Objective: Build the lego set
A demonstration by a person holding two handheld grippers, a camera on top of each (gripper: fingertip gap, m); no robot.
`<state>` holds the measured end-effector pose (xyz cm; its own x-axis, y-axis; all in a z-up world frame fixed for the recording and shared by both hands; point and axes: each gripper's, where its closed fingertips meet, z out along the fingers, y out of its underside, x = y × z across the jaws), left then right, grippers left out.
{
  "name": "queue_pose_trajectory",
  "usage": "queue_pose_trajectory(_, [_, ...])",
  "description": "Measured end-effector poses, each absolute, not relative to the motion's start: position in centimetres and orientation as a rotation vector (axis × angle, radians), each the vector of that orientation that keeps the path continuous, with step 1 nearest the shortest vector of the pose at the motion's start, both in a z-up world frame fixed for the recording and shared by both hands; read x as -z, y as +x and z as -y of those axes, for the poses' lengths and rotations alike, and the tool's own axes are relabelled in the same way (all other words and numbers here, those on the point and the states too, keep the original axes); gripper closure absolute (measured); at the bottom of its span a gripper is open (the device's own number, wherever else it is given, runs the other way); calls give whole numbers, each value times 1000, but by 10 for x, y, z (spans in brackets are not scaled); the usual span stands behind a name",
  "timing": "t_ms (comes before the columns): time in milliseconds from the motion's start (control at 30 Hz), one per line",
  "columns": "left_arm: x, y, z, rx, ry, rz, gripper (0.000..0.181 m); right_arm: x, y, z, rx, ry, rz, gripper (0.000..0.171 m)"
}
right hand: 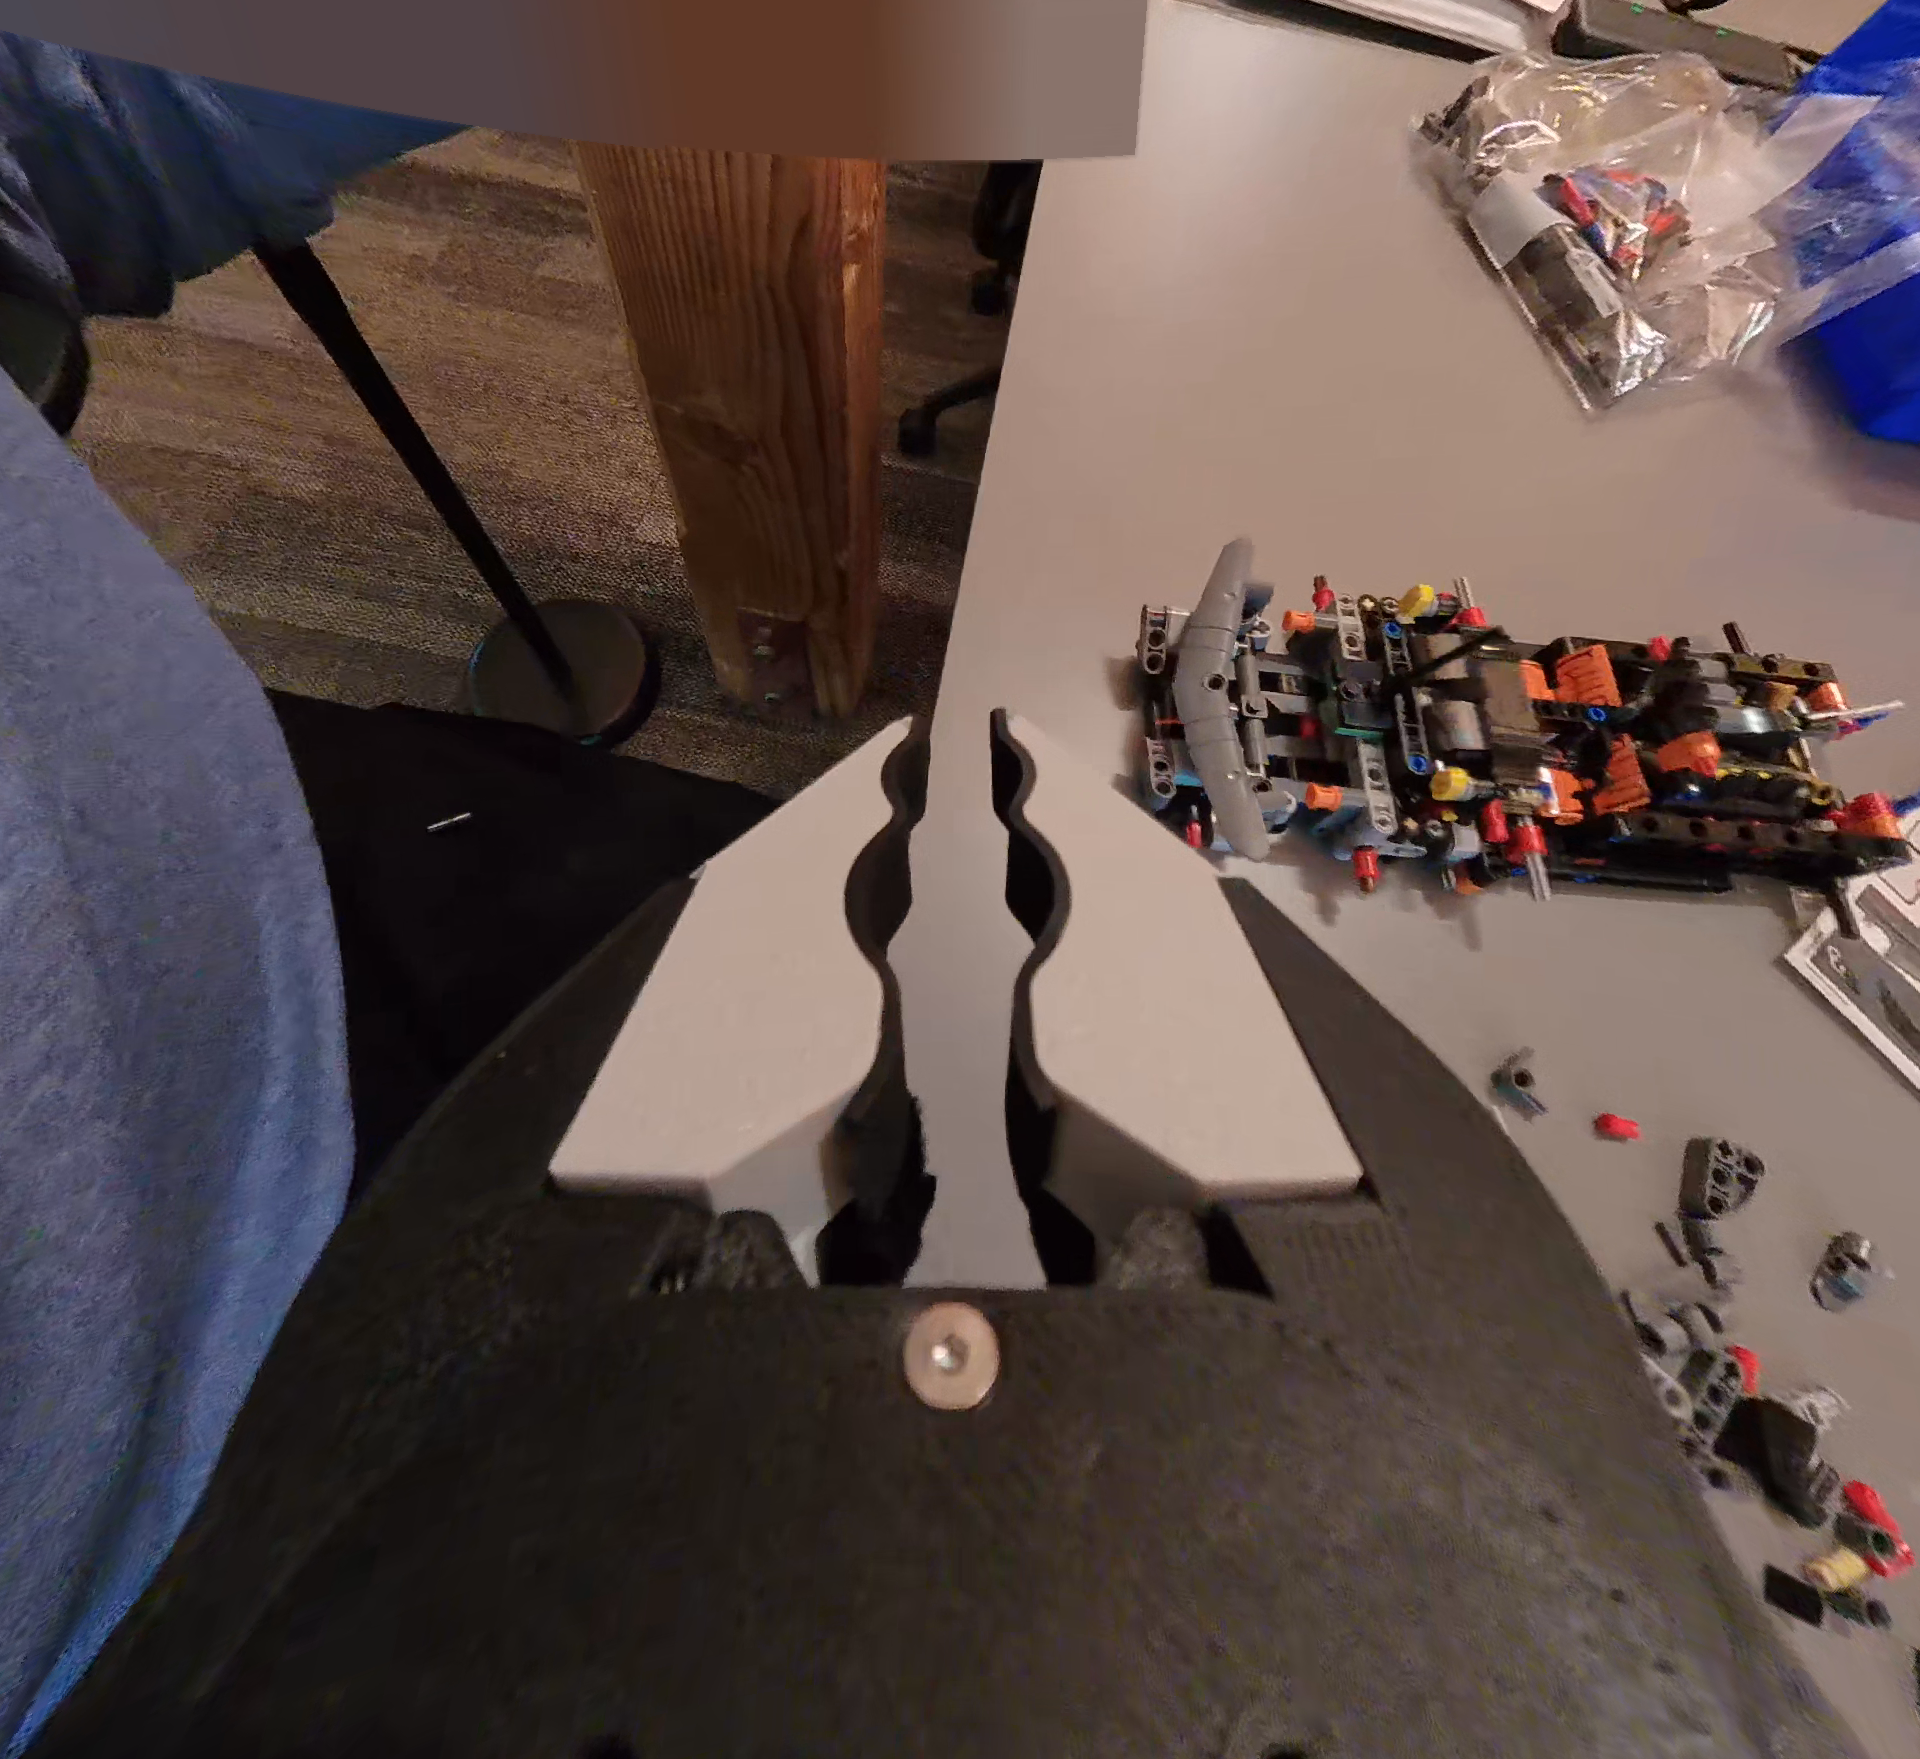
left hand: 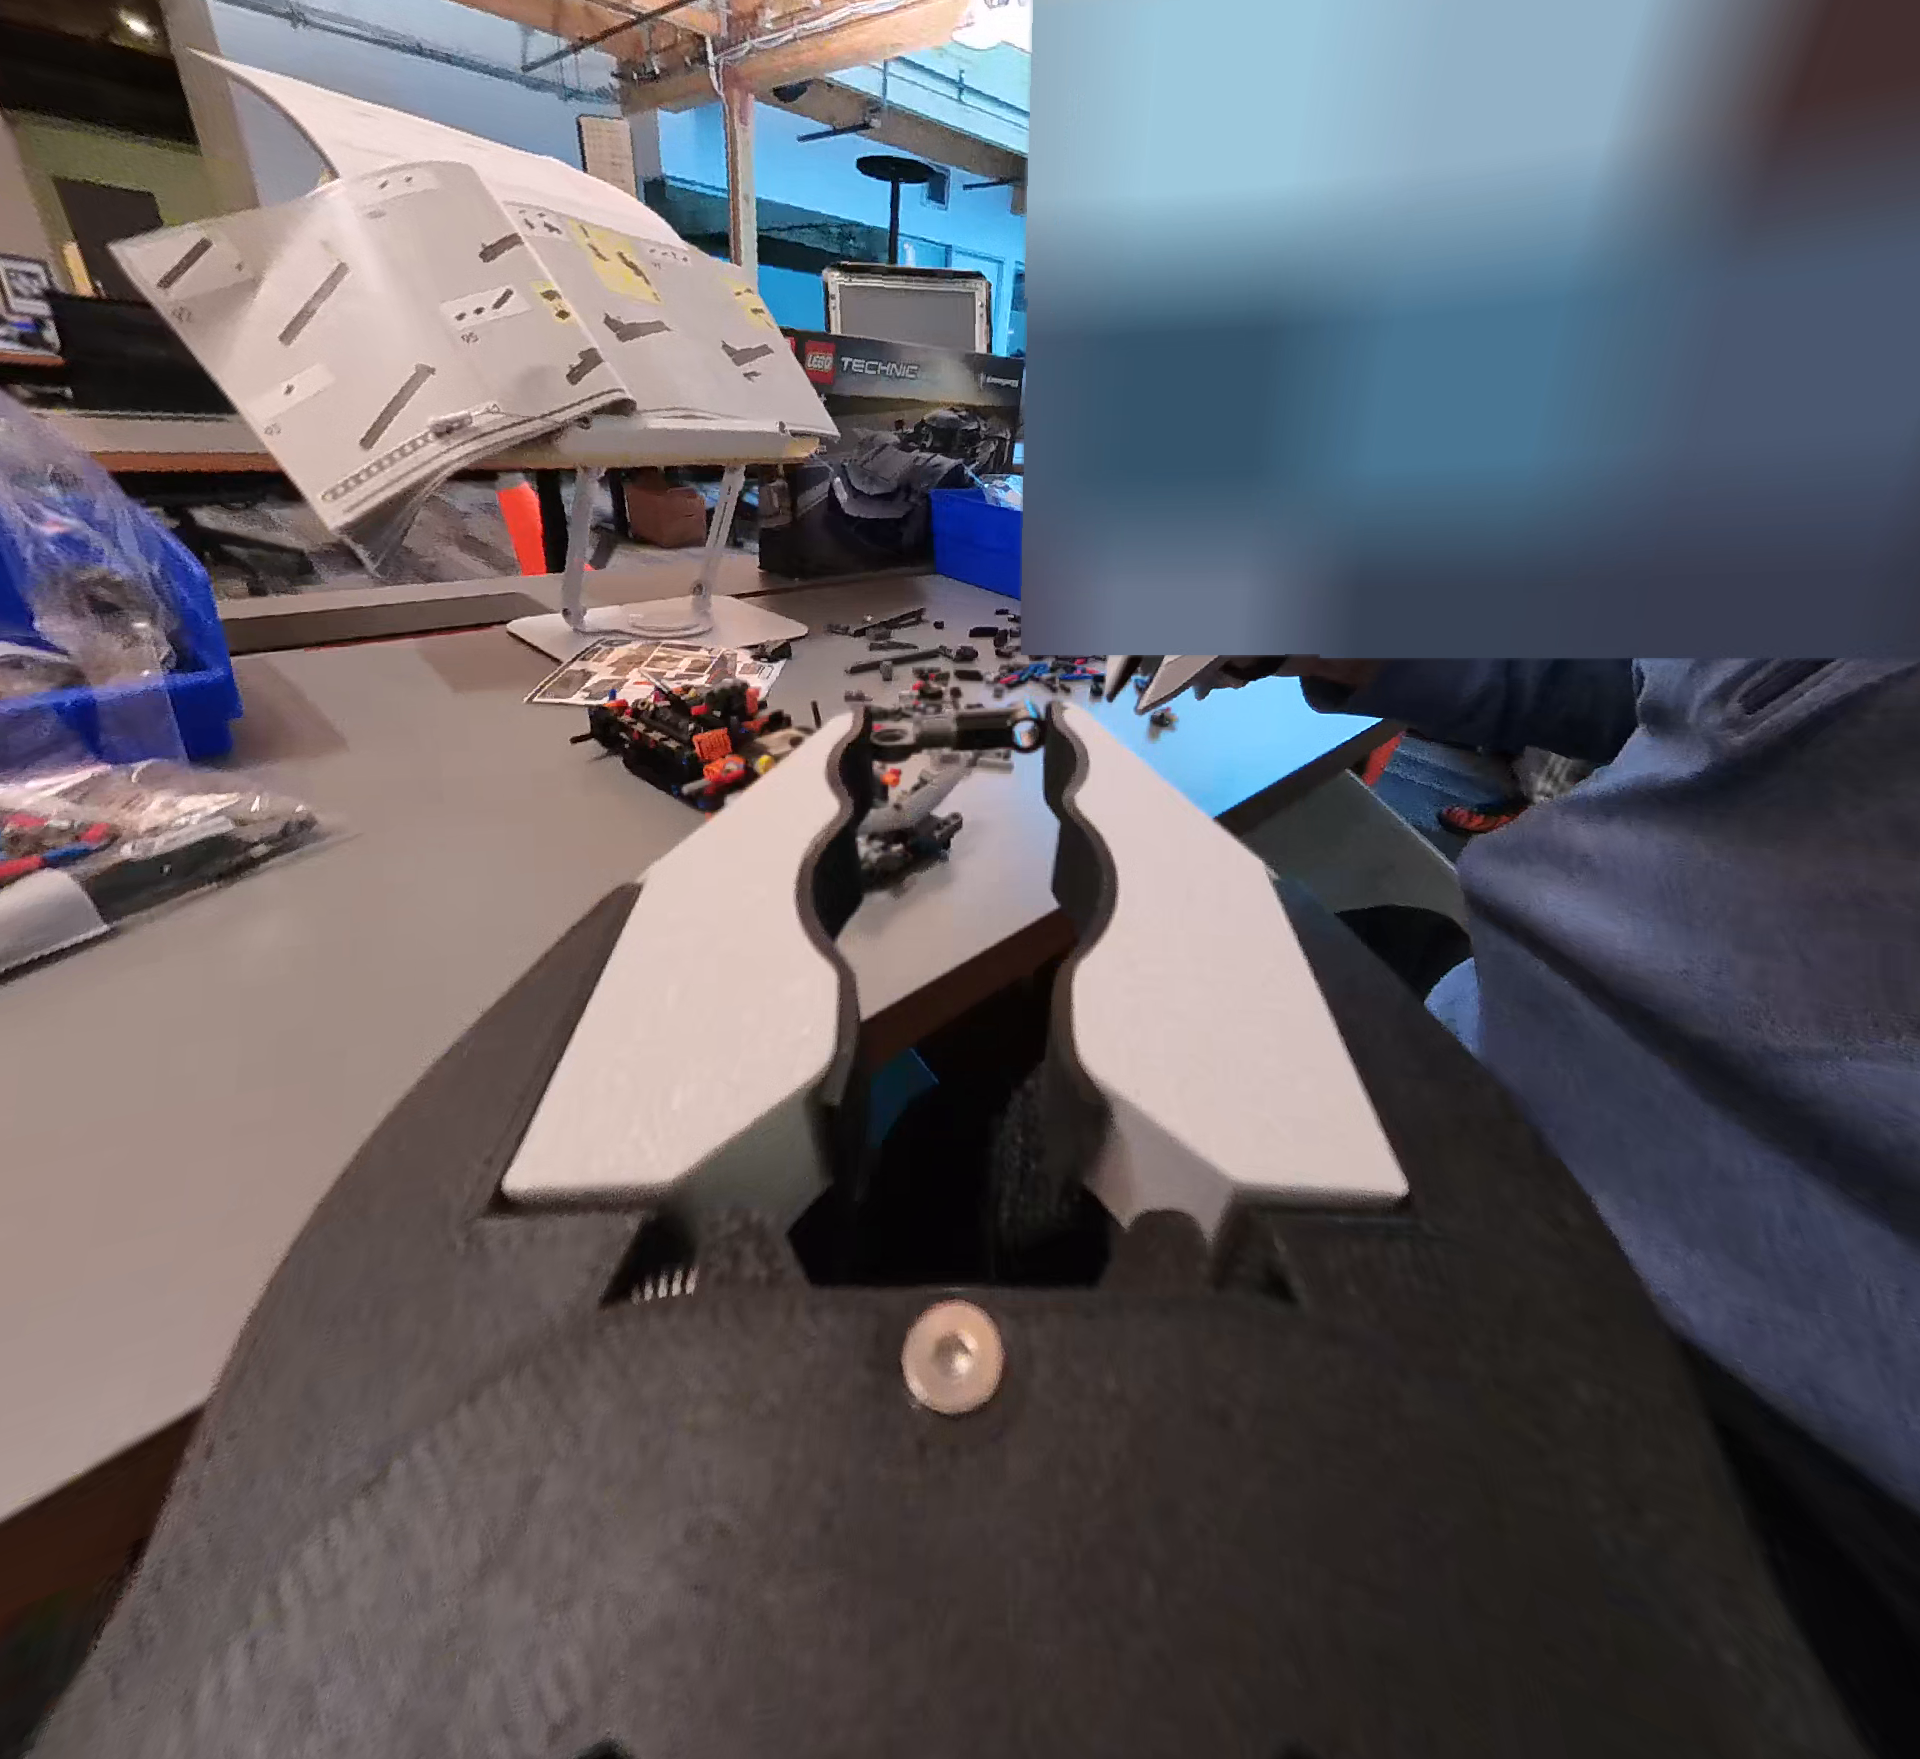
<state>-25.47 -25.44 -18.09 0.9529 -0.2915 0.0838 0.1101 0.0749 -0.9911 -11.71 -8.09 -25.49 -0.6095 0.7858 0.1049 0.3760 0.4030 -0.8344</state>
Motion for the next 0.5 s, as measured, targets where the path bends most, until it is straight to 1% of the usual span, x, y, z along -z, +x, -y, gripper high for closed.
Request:
queue_pose_trajectory(200, [194,-245,273,307,-1477,-122,151,262,-116,98,-1084,-966,2205,157])
queue_pose_trajectory(500, [184,-217,287,301,-1485,-143,151,257,-89,123,-1078,-904,2236,150])
